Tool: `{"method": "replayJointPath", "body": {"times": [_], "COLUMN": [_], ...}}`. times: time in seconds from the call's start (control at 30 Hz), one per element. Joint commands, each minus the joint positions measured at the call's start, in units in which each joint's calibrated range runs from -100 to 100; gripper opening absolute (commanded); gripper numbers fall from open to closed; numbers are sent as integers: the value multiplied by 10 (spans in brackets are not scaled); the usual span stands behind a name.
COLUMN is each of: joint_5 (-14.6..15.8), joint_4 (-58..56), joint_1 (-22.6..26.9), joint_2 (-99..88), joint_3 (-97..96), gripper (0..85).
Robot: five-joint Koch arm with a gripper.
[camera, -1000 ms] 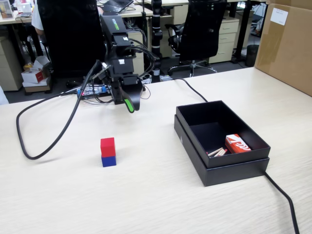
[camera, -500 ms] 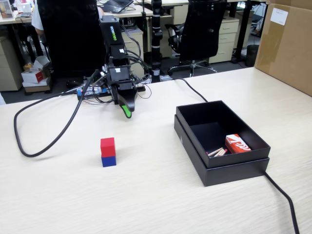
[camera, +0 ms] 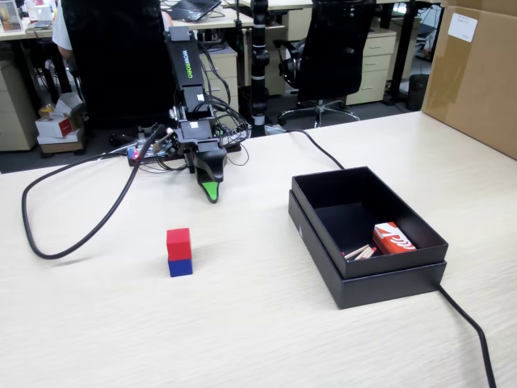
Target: Put the red cube on top of the blue cube
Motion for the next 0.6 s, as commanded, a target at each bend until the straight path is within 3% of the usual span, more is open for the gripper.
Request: {"method": "replayJointPath", "body": {"times": [0.0, 0.57], "joint_5": [-6, -4], "joint_4": [-7, -7], "joint_1": [1, 0], "joint_2": [4, 3], "joint_3": [-17, -19], "gripper": [487, 487]}}
